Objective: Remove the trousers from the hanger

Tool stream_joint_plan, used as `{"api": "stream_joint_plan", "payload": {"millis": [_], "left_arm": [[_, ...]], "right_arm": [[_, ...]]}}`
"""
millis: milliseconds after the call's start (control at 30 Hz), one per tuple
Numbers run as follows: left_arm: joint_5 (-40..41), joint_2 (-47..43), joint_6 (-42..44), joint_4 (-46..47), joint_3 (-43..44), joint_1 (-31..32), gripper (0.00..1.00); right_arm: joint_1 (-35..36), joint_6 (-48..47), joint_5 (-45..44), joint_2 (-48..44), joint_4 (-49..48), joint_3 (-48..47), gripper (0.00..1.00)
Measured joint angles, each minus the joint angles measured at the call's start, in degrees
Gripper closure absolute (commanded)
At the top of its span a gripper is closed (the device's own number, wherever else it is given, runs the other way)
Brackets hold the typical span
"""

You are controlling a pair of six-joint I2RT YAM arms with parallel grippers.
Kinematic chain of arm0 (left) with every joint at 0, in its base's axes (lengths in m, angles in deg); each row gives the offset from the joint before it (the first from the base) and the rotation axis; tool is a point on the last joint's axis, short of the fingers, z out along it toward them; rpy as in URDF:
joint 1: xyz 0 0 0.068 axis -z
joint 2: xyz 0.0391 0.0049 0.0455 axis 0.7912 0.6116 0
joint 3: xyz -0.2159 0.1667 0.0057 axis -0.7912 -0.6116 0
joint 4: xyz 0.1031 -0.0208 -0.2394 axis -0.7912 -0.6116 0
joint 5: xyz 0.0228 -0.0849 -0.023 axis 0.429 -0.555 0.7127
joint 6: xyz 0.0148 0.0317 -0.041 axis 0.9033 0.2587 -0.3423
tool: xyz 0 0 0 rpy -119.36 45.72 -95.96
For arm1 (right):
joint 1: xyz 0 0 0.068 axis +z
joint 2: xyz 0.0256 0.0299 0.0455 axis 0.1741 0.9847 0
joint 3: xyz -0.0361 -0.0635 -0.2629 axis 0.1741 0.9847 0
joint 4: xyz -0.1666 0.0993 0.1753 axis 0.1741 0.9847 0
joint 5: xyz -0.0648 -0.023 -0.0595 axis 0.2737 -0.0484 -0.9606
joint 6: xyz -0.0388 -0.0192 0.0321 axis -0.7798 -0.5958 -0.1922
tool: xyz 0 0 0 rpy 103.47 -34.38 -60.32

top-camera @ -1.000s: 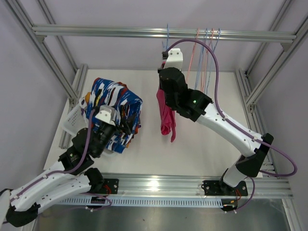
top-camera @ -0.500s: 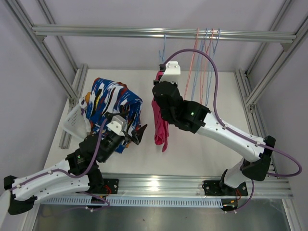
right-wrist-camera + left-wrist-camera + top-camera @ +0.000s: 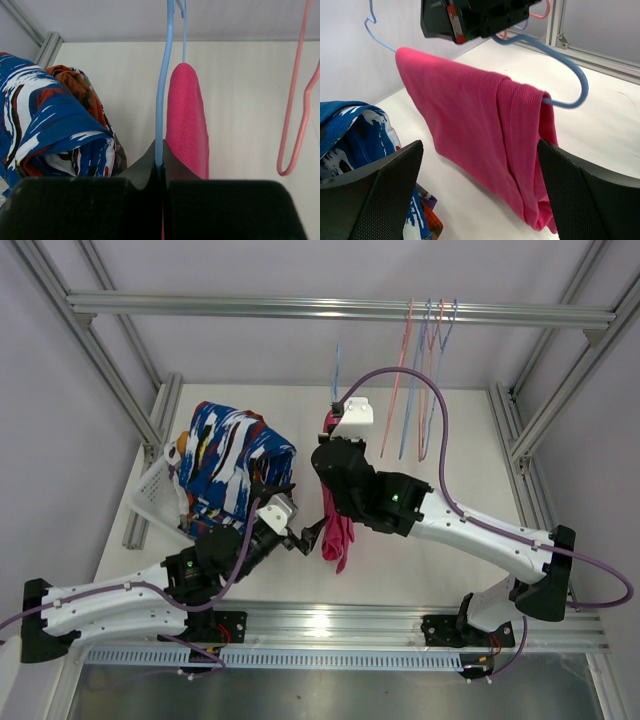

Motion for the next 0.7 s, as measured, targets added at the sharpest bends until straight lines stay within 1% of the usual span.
{"api": "stream_joint_plan", "payload": {"millis": [300,700], "left_arm": [[0.94,4.26,0.02,1.11,0.02,0.07,0.0],[0.96,4.26,0.0,1.01,0.02,0.13,0.01]], "right_arm": [[3.93,2.99,-0.7,-1.84,-1.77,5.33,1.0],[4.37,5.22,-0.92,-2.36,-2.67,7.98,1.0]]}}
